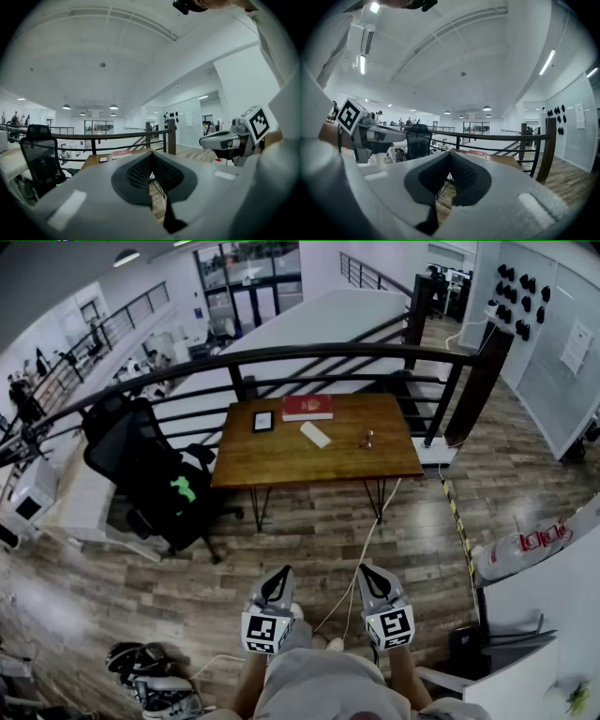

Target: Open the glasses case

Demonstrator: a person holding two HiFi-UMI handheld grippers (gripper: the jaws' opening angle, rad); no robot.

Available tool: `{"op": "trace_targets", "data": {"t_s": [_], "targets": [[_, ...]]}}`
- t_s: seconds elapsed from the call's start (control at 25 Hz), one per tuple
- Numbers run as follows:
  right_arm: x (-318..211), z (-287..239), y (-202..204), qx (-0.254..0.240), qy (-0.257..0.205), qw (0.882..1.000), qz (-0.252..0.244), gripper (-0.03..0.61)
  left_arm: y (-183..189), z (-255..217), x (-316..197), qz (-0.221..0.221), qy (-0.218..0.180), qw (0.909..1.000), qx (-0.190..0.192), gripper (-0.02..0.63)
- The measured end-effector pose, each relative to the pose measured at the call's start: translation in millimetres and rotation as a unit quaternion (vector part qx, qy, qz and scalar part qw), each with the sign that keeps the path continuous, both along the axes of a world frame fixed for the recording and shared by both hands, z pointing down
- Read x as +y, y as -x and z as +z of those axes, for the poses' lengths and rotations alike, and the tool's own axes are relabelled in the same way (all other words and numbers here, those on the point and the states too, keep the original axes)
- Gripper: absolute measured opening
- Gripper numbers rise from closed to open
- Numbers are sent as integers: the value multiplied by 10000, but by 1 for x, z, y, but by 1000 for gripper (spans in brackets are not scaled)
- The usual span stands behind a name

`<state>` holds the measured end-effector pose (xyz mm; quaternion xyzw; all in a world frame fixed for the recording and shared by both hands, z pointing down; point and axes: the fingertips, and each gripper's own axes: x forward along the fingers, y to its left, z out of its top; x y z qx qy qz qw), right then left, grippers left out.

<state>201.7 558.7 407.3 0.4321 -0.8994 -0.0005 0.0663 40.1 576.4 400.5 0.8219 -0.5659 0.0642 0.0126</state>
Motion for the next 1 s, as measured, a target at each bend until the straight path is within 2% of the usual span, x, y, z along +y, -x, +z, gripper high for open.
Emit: {"op": "trace_targets", "data": {"t_s": [0.36, 0.72, 1.0], "targets": [[-52, 4, 15, -57, 40, 9999, 136, 3, 11, 2, -51, 128, -25, 9999, -82, 20], [-134, -1, 67, 39, 46, 9997, 219, 3, 57, -6, -139, 300, -93, 9995, -72, 20], [-176, -2, 100, 133, 49, 9993, 343, 3, 85, -6, -186, 478, -106, 9988, -15, 20]]}}
